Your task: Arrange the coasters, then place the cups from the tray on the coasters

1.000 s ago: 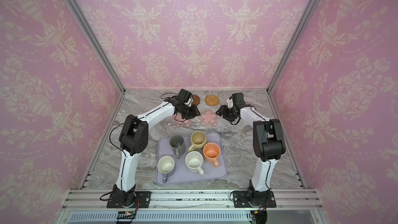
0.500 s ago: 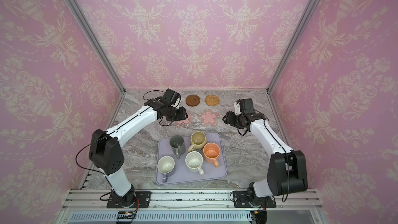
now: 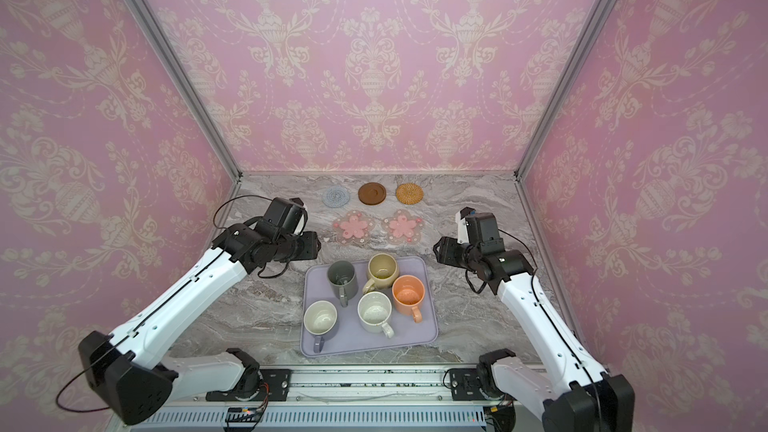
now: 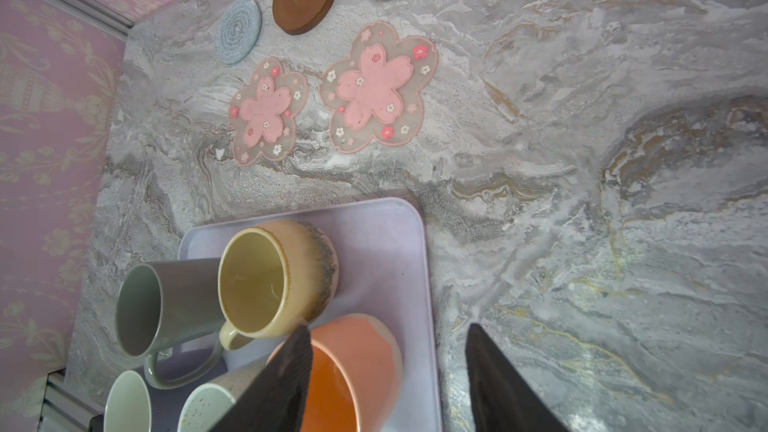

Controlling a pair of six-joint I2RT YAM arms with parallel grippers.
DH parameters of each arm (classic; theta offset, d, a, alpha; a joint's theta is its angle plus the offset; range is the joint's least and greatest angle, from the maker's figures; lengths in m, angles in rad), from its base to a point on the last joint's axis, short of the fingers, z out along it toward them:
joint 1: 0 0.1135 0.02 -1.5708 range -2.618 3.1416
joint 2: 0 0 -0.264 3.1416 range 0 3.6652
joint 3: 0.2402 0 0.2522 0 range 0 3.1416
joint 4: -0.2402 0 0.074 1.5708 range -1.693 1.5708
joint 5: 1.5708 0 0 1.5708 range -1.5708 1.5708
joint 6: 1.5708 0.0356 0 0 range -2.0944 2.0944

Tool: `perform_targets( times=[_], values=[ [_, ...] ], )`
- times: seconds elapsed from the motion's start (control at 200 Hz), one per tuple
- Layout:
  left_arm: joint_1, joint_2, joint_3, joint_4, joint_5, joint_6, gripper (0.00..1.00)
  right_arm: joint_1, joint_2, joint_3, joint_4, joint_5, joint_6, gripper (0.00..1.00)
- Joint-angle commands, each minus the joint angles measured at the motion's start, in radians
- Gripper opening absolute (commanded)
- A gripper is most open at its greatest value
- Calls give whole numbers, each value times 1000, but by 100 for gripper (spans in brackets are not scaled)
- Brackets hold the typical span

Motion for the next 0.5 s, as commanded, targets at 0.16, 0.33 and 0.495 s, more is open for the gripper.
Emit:
perform_targets(
  times=[0.16, 0.33, 0.495],
  values=[
    [-61, -262, -144, -207, -131, -164, 50, 45, -60, -57, -37, 27, -5, 61],
    [-121, -381, -235, -274, -120, -253, 48, 48, -52, -47, -23, 26, -18, 61],
    [-234, -411, -290, -277, -118, -304, 47, 49, -28, -50, 43, 19, 11, 61]
  ],
)
